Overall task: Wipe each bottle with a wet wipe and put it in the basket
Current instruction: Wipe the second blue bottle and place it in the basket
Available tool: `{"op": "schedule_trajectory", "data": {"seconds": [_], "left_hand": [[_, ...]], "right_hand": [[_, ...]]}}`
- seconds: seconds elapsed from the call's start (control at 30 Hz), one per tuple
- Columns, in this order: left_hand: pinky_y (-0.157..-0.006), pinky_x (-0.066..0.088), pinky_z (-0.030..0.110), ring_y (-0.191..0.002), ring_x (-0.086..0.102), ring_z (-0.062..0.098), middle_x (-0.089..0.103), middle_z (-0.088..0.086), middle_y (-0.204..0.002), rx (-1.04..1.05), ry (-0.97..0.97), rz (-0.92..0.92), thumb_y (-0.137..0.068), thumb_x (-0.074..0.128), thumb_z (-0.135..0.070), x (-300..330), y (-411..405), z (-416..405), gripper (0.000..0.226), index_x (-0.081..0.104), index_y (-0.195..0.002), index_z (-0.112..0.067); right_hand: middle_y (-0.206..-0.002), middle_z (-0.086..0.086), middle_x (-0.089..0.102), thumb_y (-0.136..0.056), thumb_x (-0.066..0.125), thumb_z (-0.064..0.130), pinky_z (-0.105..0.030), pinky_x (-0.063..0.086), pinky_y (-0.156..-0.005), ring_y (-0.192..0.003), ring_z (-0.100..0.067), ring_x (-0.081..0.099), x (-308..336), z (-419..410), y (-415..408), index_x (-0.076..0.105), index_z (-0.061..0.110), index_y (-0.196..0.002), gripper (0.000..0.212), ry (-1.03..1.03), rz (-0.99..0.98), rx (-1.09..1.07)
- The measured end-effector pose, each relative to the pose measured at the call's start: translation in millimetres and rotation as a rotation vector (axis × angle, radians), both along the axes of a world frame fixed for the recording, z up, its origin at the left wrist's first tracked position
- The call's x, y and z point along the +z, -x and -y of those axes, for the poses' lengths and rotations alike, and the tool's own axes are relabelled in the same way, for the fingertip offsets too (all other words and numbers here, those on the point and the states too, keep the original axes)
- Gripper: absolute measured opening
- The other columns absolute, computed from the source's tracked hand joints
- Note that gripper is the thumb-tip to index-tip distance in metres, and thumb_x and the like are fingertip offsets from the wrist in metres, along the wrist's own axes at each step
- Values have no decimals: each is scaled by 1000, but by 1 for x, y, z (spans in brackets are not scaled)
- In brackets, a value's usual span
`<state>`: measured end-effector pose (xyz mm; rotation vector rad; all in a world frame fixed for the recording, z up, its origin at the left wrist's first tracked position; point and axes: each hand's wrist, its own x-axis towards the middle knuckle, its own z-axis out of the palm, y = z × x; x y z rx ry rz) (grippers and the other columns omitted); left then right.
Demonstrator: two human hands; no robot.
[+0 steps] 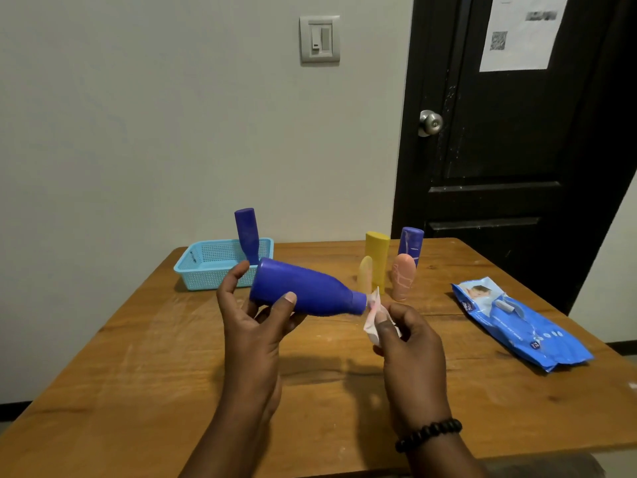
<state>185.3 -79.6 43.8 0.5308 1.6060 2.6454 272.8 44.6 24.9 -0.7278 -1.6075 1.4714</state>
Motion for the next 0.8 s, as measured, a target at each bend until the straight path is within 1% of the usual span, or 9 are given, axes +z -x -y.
{"op": "schedule_trajectory", "data": {"seconds": [0.13, 0.23, 0.33, 0.4, 0.47, 0.57, 0.67, 0.73, 0.8], "left_hand": [[-86, 59, 48, -101, 72, 17, 64, -5, -117, -20, 77, 27, -85, 69, 1, -10, -5, 1, 64, 48, -128, -41], [-92, 57, 43, -99, 67, 10, 64, -9, -110, 39, 341, -108, -80, 77, -10, -23, -8, 3, 56, 53, -111, -50], [-88, 52, 26, -102, 62, 1, 61, -15, -110, 99, 449, -243, -78, 81, -16, -27, -11, 3, 56, 52, -102, -58], [-82, 51, 16, -103, 60, -2, 61, -20, -105, 133, 452, -323, -78, 81, -15, -26, -12, 1, 52, 55, -106, -51], [-78, 54, 15, -102, 61, 3, 62, -21, -102, 150, 448, -393, -78, 81, -15, -25, -15, -1, 46, 59, -108, -43], [-79, 55, 21, -101, 61, 6, 62, -19, -104, 203, 496, -488, -75, 83, -14, -25, -20, -4, 48, 59, -108, -39], [-74, 49, 15, -96, 59, 4, 62, -15, -103, 302, 542, -590, -72, 83, -5, -23, -20, -6, 51, 59, -107, -33], [-66, 45, 13, -83, 58, 7, 60, -11, -92, 349, 530, -641, -79, 78, -7, -19, -19, -4, 37, 58, -99, -31], [-61, 44, 12, -76, 57, 9, 58, -8, -84, 378, 510, -653, -90, 65, -29, -15, -19, -2, 12, 54, -92, -33]], "right_hand": [[-101, 3, 67, -95, 59, 15, -29, 59, -70, -89, -16, 69, 4, 5, 1, 66, 27, -99, 15, 296, -91, 93], [-100, 3, 70, -93, 60, 11, -30, 59, -72, -85, -15, 73, 13, 6, 3, 67, 27, -100, 18, 379, -185, 133], [-100, 11, 69, -93, 61, 17, -27, 57, -75, -89, -7, 69, 19, 6, 5, 67, 32, -100, 17, 167, -150, 88], [-100, 13, 68, -92, 63, 19, -27, 57, -78, -93, -3, 65, 19, 7, 4, 68, 30, -102, 15, 26, -147, 47], [-100, 14, 67, -91, 64, 20, -20, 54, -77, -94, 2, 61, 19, 12, 4, 68, 29, -103, 16, -137, -136, -1], [-104, 12, 64, -89, 67, 13, -8, 47, -78, -98, 4, 57, 19, 25, 5, 70, 25, -103, 20, -406, -122, -57], [-104, 8, 59, -84, 71, 7, -11, 47, -81, -98, -3, 57, 16, 41, 6, 70, 21, -104, 25, -692, -119, -93], [-102, 7, 57, -85, 67, 13, -13, 46, -80, -96, -3, 54, 16, 50, 3, 70, 20, -104, 20, -836, -151, -52], [-101, 7, 56, -88, 56, 23, -10, 44, -80, -94, -2, 51, 17, 57, 1, 68, 20, -107, 23, -978, -161, -7]]}}
